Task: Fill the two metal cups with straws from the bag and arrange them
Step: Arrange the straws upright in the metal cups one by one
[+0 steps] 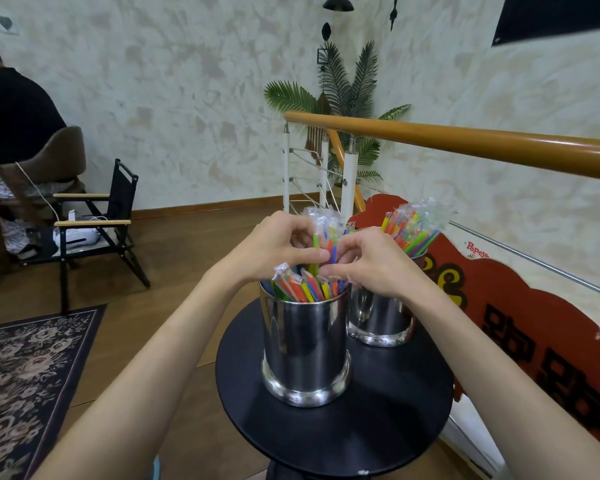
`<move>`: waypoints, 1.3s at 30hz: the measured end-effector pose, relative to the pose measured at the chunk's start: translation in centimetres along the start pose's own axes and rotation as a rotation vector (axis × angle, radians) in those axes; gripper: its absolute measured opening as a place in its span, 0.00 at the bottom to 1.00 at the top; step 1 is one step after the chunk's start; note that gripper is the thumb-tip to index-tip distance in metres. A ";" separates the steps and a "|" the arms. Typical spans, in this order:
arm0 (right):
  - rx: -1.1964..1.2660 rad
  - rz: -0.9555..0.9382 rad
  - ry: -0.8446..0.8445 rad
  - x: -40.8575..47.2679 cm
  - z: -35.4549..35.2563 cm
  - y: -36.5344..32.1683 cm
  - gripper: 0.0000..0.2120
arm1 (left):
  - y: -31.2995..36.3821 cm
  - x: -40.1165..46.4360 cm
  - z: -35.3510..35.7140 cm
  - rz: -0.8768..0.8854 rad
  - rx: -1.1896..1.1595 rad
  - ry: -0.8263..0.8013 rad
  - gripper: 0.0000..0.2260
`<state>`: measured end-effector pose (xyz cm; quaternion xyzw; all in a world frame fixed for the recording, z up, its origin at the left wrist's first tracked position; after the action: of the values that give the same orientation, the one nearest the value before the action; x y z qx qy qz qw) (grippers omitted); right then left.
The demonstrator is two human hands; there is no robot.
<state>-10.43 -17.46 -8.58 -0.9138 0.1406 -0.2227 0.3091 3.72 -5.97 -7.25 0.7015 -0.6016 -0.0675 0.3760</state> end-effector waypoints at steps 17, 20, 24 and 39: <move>0.029 0.066 -0.051 0.4 -0.1 0.9 0.05 | 0.4 0.6 0.6 -0.114 0.167 0.045 0.10; 0.091 0.085 -0.081 0.3 -0.1 0.9 0.07 | 0.3 0.5 0.5 -0.088 0.146 0.035 0.13; 0.196 0.129 -0.100 0.2 -0.1 1.0 0.09 | -0.2 0.4 0.2 -0.063 0.126 0.014 0.17; 0.074 0.000 -0.066 0.3 -0.2 1.1 0.13 | -0.8 0.7 0.1 -0.019 0.088 -0.004 0.09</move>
<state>-10.43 -18.51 -9.07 -0.9087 0.1224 -0.1975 0.3469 4.50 -6.68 -7.60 0.7230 -0.5980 -0.0458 0.3430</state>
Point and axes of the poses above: each hand's wrist, its own x-axis towards the middle knuckle, its own z-axis out of the palm, y = z × x, the point moved 2 cm from there along x, towards the middle knuckle, and after that the axes turned 5 degrees about -z, right-handed, at the moved point
